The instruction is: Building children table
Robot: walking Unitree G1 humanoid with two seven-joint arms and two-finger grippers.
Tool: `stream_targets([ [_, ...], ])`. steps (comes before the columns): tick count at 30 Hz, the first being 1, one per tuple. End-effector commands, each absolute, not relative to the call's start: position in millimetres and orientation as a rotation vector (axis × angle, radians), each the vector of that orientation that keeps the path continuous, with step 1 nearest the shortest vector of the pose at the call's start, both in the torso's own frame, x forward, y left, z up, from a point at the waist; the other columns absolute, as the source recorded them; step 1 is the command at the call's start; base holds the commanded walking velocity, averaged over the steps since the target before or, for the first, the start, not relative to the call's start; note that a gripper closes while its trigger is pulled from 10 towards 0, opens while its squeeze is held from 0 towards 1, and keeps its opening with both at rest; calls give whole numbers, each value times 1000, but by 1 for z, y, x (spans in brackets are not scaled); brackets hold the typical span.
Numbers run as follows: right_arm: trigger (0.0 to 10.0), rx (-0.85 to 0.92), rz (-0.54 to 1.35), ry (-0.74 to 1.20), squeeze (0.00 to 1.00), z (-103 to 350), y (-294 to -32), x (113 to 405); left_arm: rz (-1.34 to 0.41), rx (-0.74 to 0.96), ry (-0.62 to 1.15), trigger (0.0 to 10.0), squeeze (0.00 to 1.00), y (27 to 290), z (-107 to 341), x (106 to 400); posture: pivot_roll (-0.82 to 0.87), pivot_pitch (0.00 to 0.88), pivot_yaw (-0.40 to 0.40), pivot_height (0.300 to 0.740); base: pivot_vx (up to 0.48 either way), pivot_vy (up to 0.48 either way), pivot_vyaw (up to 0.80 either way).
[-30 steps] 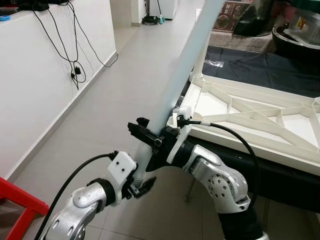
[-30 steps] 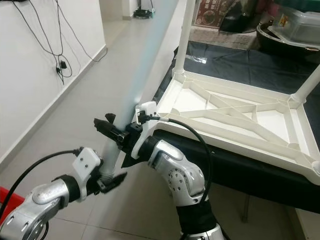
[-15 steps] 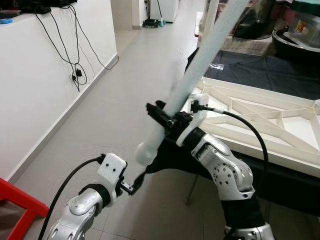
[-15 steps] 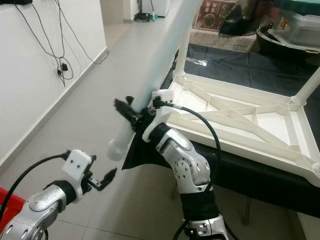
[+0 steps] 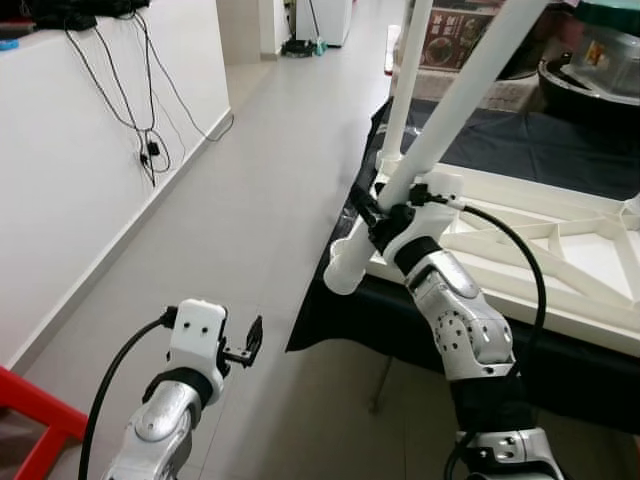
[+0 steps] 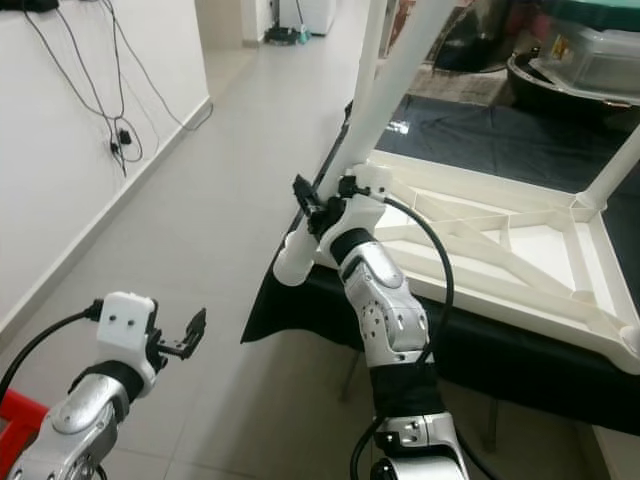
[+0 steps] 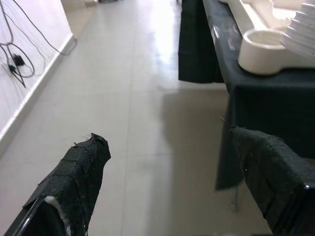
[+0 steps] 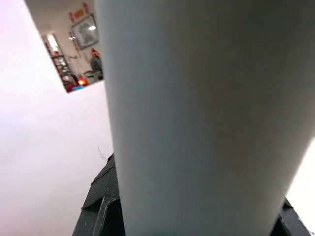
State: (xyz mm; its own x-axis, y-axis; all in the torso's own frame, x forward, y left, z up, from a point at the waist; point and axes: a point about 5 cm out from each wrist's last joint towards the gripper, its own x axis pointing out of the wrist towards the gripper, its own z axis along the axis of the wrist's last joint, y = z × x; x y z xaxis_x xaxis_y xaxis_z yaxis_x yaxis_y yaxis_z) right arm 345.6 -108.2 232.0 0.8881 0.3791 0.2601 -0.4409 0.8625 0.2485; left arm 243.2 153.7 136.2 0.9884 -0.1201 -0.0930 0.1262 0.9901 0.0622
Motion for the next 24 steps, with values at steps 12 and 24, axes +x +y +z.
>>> stream_targets([
  [12,10000,350,494,-303,0,251,-98,346,-51,31,63,10000,0,158,141,245,119,81,-68,740,315,0,0],
  [24,10000,427,583,-360,0,268,-89,341,-66,11,65,10000,0,155,140,247,116,73,-64,740,0,0,0],
])
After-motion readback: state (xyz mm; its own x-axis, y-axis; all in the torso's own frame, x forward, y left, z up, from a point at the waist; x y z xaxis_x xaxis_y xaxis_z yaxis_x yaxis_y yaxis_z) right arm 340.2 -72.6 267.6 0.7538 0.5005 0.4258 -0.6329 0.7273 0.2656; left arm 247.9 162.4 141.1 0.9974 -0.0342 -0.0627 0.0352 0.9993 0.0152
